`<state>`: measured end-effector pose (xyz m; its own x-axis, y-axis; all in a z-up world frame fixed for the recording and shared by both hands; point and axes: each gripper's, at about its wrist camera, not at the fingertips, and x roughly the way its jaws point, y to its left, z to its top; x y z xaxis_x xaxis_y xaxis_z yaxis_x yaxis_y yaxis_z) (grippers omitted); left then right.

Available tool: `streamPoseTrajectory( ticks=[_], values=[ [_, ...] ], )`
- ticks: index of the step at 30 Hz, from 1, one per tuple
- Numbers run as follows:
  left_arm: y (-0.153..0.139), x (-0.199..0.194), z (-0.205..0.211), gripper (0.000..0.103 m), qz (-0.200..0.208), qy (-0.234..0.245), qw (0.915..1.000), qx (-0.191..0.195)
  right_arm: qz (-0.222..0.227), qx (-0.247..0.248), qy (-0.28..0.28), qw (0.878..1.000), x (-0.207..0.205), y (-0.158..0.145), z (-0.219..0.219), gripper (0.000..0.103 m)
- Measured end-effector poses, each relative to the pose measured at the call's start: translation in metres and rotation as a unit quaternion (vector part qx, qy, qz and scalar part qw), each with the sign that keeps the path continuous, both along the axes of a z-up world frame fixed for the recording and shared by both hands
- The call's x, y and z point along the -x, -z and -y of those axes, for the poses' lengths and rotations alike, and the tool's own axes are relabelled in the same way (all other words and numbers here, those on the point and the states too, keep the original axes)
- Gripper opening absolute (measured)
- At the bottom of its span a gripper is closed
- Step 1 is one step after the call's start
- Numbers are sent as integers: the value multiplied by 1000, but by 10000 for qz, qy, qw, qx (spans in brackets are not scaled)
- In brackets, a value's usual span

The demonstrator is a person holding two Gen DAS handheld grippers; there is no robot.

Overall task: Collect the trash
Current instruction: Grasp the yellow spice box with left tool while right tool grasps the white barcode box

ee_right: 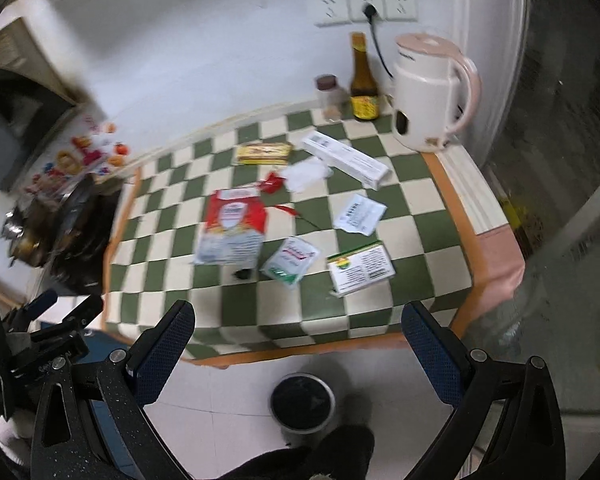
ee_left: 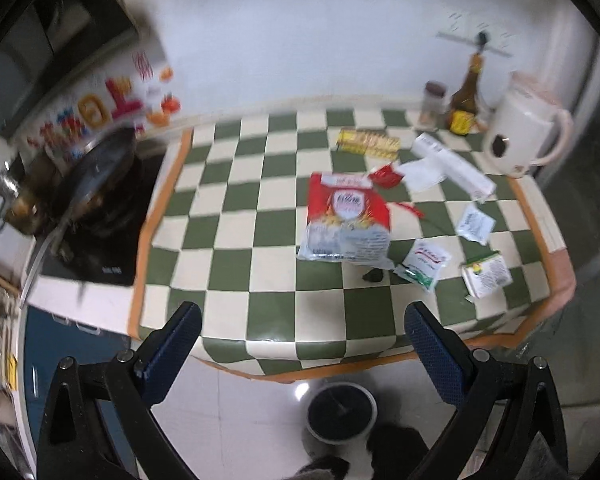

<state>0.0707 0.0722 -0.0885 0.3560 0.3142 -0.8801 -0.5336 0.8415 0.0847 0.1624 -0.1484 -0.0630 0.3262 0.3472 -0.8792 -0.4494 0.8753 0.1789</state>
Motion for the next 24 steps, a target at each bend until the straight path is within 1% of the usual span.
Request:
streamPoseTrajectory(
  ticks=[1, 3, 5, 7, 10, 13, 15, 18, 19, 20, 21, 22, 23, 24],
  values=[
    [7, -4, -5, 103, -77, -55, 10000, 1, 28, 104, 9, 9999, -12, 7, -2, 103],
    [30, -28, -18, 103, -264, -220, 9994, 103, 70, 370, 11, 9993, -42, 25, -10, 103],
    [45, -47, -27, 103, -450, -387, 9981, 178, 30, 526, -73, 9986, -81, 49, -21, 103],
    [66, -72, -41, 103, -623, -622, 9957, 285, -17, 658, -214, 9976, -116, 71, -35, 103],
    [90, -110, -58, 103, -905, -1101, 9891, 366, -37, 1020, -523, 9934, -176, 112, -69, 102],
    [114, -154, -72, 103, -1071, -1529, 9808, 568, -73, 1453, -881, 9854, -238, 156, -111, 101],
    [132, -188, -77, 103, -1202, -1713, 9756, 662, -70, 1790, -1187, 9766, -275, 185, -143, 98],
    [151, -232, -84, 103, -1342, -1821, 9712, 746, -71, 2146, -1557, 9642, -316, 220, -182, 95],
    [156, -243, -85, 103, -1391, -1851, 9696, 797, -98, 2227, -1613, 9614, -326, 230, -190, 92],
    [161, -256, -88, 103, -1429, -1904, 9671, 899, -229, 2283, -1667, 9589, -339, 243, -200, 89],
    [167, -270, -94, 103, -1441, -1992, 9633, 1076, -509, 2236, -1735, 9578, -351, 257, -209, 83],
    [171, -279, -98, 103, -1433, -2063, 9603, 1212, -729, 2174, -1781, 9569, -359, 267, -214, 71],
    [174, -288, -102, 103, -1422, -2158, 9565, 1355, -887, 2140, -1825, 9555, -366, 275, -218, 62],
    [178, -298, -108, 103, -1377, -2295, 9513, 1532, -905, 2096, -1840, 9561, -372, 279, -221, 61]
  ],
)
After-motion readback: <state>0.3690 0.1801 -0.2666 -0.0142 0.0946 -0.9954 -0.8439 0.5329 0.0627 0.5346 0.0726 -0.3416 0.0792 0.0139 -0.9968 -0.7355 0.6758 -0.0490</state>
